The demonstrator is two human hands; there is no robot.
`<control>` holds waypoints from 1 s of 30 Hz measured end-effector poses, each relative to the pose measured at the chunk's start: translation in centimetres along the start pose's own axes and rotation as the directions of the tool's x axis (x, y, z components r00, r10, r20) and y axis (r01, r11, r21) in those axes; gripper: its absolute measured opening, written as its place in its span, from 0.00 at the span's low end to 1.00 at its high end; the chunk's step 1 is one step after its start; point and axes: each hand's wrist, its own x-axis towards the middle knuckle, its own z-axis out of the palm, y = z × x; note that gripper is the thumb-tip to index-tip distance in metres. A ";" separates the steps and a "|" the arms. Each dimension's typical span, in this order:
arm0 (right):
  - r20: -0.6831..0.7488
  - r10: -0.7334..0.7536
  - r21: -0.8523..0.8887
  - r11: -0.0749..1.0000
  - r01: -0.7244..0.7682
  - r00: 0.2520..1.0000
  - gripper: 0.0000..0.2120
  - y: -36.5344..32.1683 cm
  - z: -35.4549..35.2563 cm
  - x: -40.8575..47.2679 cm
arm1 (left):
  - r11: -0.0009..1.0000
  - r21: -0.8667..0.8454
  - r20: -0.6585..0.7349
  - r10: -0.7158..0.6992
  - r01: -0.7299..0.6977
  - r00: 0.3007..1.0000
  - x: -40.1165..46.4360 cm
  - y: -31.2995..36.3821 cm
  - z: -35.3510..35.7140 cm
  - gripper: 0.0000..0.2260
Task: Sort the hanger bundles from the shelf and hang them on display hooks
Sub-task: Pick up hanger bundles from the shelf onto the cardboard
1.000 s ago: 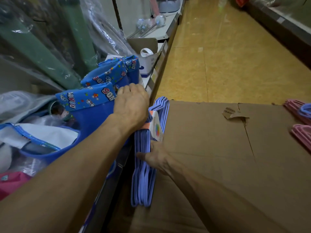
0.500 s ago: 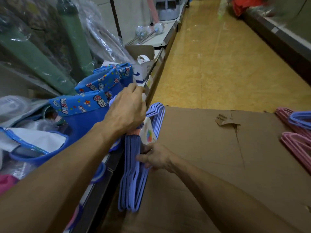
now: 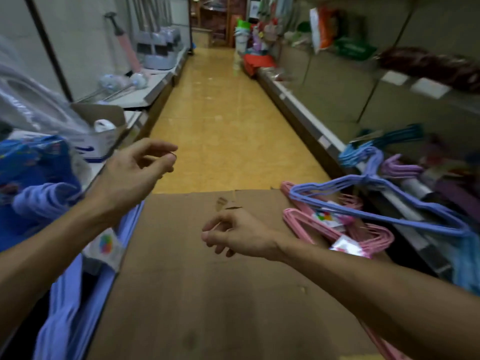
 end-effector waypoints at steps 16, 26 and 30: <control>-0.381 0.011 -0.435 0.880 -0.190 0.924 0.23 10.3 -19.4 -14.6 | 0.991 -0.132 0.330 0.041 0.003 0.943 1.2 11.9 19.5 0.06; -0.723 0.126 -0.352 0.779 -0.519 0.679 0.27 19.5 -32.2 -14.1 | 0.955 -0.267 0.327 -0.033 0.125 0.945 3.2 11.0 31.7 0.08; -0.733 0.160 -0.394 0.692 -0.605 0.661 0.33 22.3 -34.3 -13.3 | 0.940 -0.296 0.340 -0.062 0.169 0.938 3.1 9.9 35.1 0.08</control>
